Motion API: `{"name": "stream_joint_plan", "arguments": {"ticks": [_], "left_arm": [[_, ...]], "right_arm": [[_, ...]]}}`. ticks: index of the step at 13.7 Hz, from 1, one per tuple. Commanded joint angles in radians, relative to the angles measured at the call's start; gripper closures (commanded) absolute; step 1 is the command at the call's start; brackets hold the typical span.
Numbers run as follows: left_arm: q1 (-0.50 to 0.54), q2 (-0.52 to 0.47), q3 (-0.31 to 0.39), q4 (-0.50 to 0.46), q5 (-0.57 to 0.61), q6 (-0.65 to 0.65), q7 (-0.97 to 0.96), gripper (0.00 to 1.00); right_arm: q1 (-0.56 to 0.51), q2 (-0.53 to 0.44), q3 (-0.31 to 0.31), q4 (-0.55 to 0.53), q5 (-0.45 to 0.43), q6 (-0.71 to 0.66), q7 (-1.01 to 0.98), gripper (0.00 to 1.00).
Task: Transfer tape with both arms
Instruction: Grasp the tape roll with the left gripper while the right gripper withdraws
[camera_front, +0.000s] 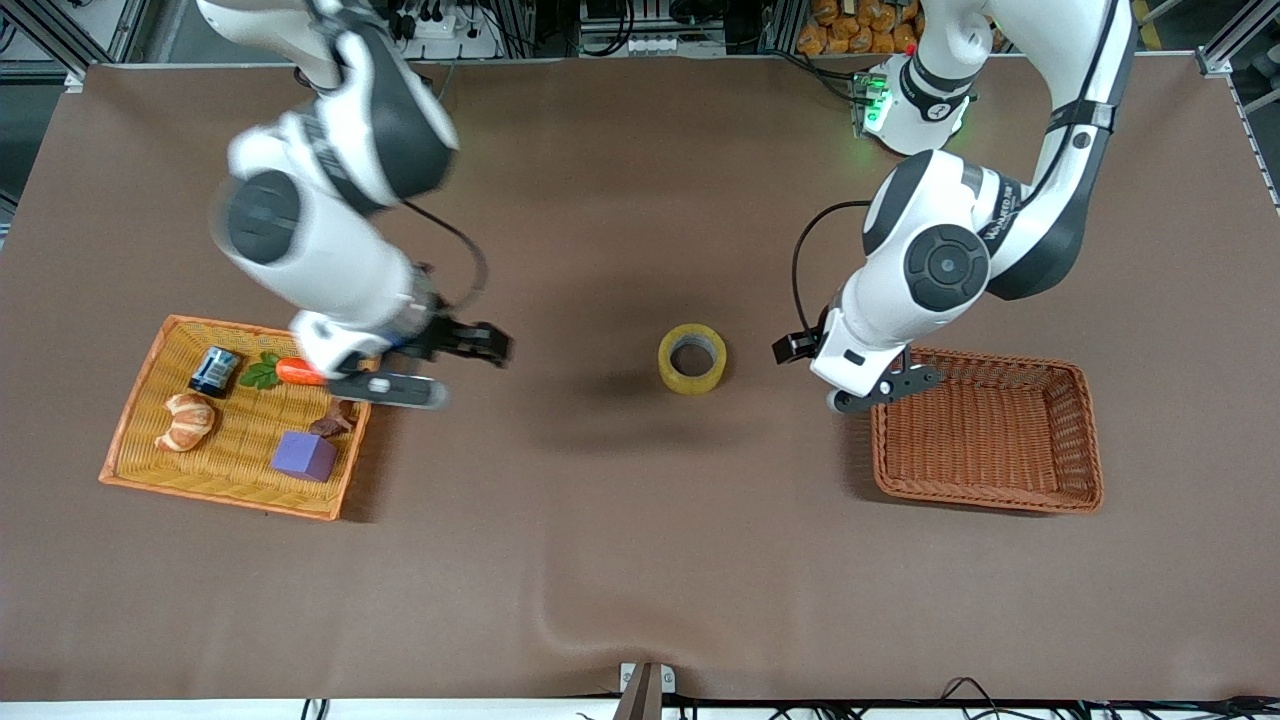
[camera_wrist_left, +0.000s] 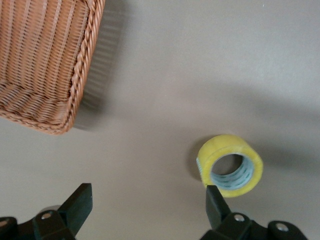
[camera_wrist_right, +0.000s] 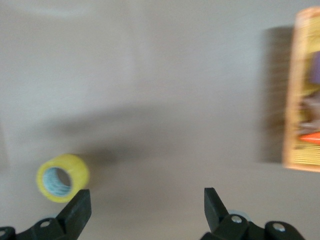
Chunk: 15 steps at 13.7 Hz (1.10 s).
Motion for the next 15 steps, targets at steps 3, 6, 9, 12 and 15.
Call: {"name": "stream_joint_plan", "arguments": {"ticks": [3,6,9,12,15], "left_arm": [[-0.050,0.077,0.006,0.011,-0.005,0.083,-0.112,0.00],[-0.121,0.131,0.009,0.011,0.025,0.155,-0.205,0.00],[-0.140,0.141,0.006,-0.022,0.033,0.151,-0.251,0.00],[-0.170,0.172,0.004,-0.036,0.033,0.151,-0.344,0.00],[-0.194,0.226,0.001,-0.027,0.018,0.173,-0.350,0.00]], "right_arm": [[-0.215,-0.134,0.061,-0.027,-0.097,-0.190,-0.217,0.00],[-0.353,-0.215,0.069,-0.033,-0.123,-0.224,-0.368,0.00],[-0.485,-0.289,0.110,-0.038,-0.150,-0.304,-0.495,0.00],[-0.527,-0.340,0.106,-0.036,-0.176,-0.359,-0.587,0.00],[-0.546,-0.363,0.110,-0.039,-0.190,-0.373,-0.592,0.00]]}}
